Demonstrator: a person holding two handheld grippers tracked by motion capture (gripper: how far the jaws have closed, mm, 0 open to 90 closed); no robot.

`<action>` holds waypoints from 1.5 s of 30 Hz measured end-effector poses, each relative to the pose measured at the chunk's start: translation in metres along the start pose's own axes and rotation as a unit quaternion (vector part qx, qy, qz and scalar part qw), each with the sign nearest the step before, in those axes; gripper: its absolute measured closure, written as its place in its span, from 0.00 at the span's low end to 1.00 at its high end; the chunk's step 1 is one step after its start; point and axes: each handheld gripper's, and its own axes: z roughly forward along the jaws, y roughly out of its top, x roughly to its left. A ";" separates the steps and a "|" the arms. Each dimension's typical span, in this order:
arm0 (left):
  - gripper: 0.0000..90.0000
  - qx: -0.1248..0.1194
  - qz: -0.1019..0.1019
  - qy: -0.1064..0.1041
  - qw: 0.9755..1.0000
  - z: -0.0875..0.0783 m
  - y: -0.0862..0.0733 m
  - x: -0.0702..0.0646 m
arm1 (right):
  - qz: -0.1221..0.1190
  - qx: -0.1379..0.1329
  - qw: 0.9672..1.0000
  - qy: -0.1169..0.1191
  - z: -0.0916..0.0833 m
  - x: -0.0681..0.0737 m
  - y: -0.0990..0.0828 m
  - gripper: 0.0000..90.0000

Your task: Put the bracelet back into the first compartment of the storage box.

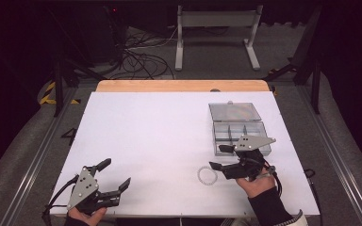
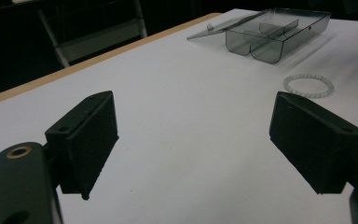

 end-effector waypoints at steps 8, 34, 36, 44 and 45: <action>0.18 -0.001 -0.002 0.002 1.000 0.000 0.000 0.000 | -0.034 0.052 0.997 -0.036 0.005 0.003 0.006 0.39; 0.18 0.003 0.000 0.001 1.000 0.000 0.000 0.001 | 0.002 0.189 0.982 -0.001 0.044 -0.007 0.000 0.58; 0.18 0.004 0.001 0.000 1.000 0.000 0.000 0.000 | 0.002 0.199 0.980 -0.001 0.047 -0.007 -0.001 0.60; 0.18 0.005 0.000 0.000 1.000 0.000 0.000 0.000 | -0.014 0.226 0.974 -0.015 0.056 -0.004 -0.003 0.65; 0.18 0.005 0.000 0.000 1.000 0.000 0.000 0.000 | -0.017 0.230 0.973 -0.015 0.057 -0.004 -0.004 0.66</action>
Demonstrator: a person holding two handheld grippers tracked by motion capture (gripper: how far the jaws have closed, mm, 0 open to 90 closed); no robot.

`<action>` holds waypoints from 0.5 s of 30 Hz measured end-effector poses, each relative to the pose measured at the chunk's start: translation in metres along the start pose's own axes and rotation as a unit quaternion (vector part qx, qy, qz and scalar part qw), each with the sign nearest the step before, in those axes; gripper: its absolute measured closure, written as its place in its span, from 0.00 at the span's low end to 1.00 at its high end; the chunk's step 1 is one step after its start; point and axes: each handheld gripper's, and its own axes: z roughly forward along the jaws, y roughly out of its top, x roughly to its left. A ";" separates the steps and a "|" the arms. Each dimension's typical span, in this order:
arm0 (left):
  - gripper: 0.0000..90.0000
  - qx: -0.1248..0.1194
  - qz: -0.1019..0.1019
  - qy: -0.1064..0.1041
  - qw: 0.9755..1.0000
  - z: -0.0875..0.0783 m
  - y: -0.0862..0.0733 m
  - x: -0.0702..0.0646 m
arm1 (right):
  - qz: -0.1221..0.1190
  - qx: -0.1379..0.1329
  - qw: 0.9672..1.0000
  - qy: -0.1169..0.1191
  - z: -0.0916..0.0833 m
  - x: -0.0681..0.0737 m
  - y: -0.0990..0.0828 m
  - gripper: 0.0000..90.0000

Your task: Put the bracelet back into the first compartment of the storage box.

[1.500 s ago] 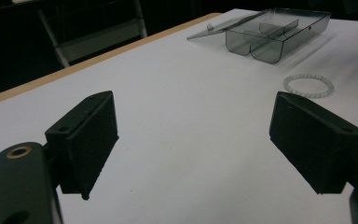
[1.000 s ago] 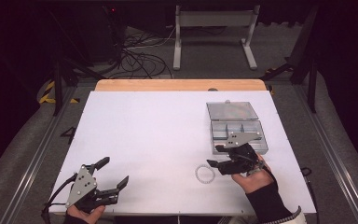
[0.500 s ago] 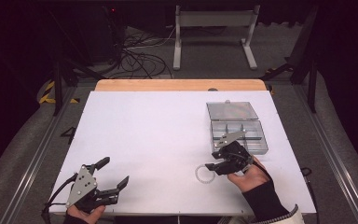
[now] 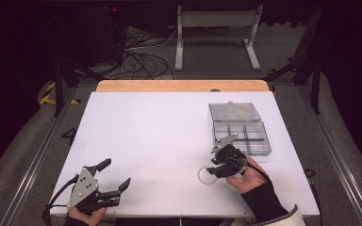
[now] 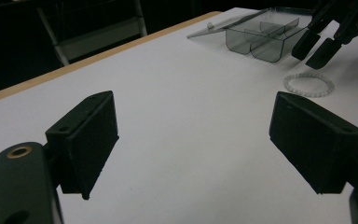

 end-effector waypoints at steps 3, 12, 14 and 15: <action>0.18 -0.001 0.001 0.001 1.000 0.000 0.000 0.000 | -0.001 0.009 1.000 -0.001 0.003 0.000 0.001 0.67; 0.18 0.000 0.001 0.000 1.000 0.000 0.000 0.000 | -0.003 0.033 0.999 -0.012 0.010 0.001 0.002 0.73; 0.18 0.000 0.001 0.000 1.000 0.000 0.000 0.000 | -0.004 0.043 0.999 -0.014 0.013 0.002 0.002 0.76; 0.18 0.000 0.001 0.000 1.000 0.000 0.000 0.000 | -0.004 0.043 0.999 -0.014 0.013 0.002 0.002 0.76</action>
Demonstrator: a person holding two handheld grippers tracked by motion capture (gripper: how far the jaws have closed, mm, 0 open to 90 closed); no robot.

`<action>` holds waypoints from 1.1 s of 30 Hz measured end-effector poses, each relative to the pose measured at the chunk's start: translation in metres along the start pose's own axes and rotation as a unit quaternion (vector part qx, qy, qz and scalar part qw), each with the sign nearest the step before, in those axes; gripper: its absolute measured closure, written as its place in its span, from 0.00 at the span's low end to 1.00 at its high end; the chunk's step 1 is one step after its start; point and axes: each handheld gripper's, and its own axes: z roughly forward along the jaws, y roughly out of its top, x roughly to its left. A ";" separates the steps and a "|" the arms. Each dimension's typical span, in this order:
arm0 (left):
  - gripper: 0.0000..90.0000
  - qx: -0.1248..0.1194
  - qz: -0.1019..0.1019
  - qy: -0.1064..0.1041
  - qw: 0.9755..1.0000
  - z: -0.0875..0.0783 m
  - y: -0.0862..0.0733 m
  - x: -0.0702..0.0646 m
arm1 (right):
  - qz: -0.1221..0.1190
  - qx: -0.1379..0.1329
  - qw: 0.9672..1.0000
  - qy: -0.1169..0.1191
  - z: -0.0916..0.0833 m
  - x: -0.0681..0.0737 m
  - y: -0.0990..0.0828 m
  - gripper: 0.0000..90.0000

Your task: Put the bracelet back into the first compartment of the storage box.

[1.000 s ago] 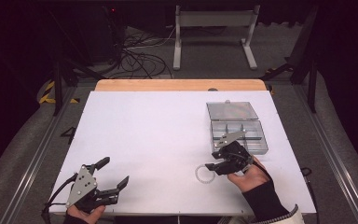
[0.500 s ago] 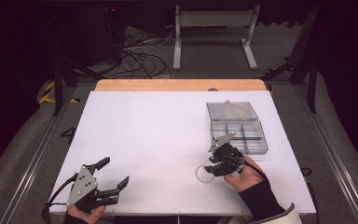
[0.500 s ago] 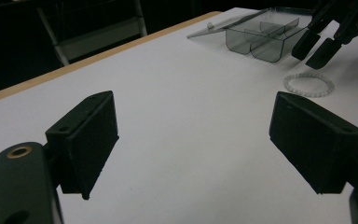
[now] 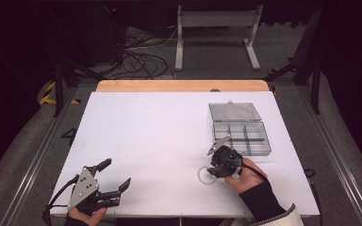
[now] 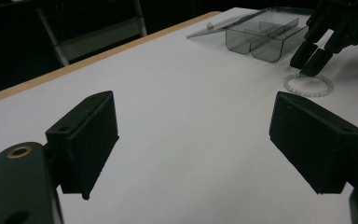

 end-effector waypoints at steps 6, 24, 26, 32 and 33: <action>0.18 0.000 0.000 0.001 1.000 0.000 0.000 0.000 | 0.005 0.009 1.000 -0.001 0.003 -0.001 0.001 0.84; 0.18 -0.001 -0.001 0.001 1.000 0.000 0.000 0.000 | 0.025 0.006 1.000 -0.002 0.006 -0.002 -0.001 0.95; 0.18 -0.001 -0.001 0.001 1.000 0.000 0.000 0.000 | 0.026 0.006 1.000 -0.002 0.006 -0.002 -0.001 0.95; 0.18 -0.001 0.000 0.002 1.000 0.001 0.000 0.000 | 0.026 0.005 1.000 -0.002 0.006 -0.002 -0.001 0.95; 0.18 -0.001 0.002 0.002 1.000 0.000 0.000 0.001 | 0.026 0.004 1.000 -0.001 0.006 -0.002 -0.001 0.95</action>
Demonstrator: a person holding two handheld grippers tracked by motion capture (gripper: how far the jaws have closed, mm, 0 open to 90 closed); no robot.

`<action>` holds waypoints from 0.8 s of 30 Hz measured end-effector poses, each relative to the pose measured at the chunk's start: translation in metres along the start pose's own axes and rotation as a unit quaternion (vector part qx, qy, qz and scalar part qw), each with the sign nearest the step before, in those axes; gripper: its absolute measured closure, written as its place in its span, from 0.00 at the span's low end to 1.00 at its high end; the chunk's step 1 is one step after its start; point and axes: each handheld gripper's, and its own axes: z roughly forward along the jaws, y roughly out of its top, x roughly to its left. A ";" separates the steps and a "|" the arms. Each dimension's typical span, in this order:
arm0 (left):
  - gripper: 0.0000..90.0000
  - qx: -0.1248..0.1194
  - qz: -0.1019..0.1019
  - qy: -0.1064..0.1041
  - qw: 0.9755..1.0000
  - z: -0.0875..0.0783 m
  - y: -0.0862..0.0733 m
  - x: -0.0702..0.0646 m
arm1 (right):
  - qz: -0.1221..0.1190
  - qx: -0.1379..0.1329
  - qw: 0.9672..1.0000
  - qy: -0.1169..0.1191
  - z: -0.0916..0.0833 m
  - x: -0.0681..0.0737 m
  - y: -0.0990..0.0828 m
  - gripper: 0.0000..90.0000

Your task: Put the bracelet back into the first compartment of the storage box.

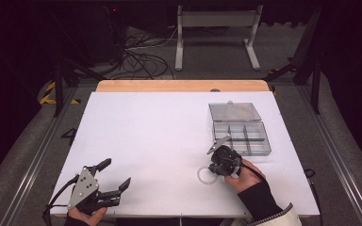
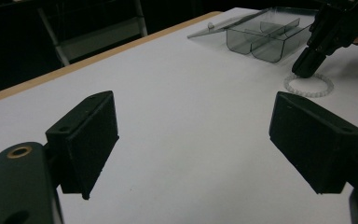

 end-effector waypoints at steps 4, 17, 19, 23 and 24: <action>0.18 -0.001 -0.004 0.000 1.000 0.000 0.000 0.000 | -0.001 -0.002 1.000 -0.001 0.000 0.000 0.000 0.95; 0.18 0.001 -0.001 0.000 1.000 0.000 0.000 0.000 | -0.007 -0.052 0.999 -0.003 -0.018 0.003 -0.001 0.95; 0.18 0.000 -0.002 -0.001 1.000 0.000 0.000 0.000 | -0.007 -0.061 0.998 -0.003 -0.021 0.004 -0.001 0.95; 0.18 0.000 -0.002 0.000 1.000 0.000 0.000 0.000 | -0.009 -0.085 0.996 0.000 -0.029 0.006 -0.001 0.95; 0.18 0.000 -0.002 0.000 1.000 0.000 0.000 0.000 | -0.012 -0.098 0.995 0.005 -0.034 0.007 -0.001 0.95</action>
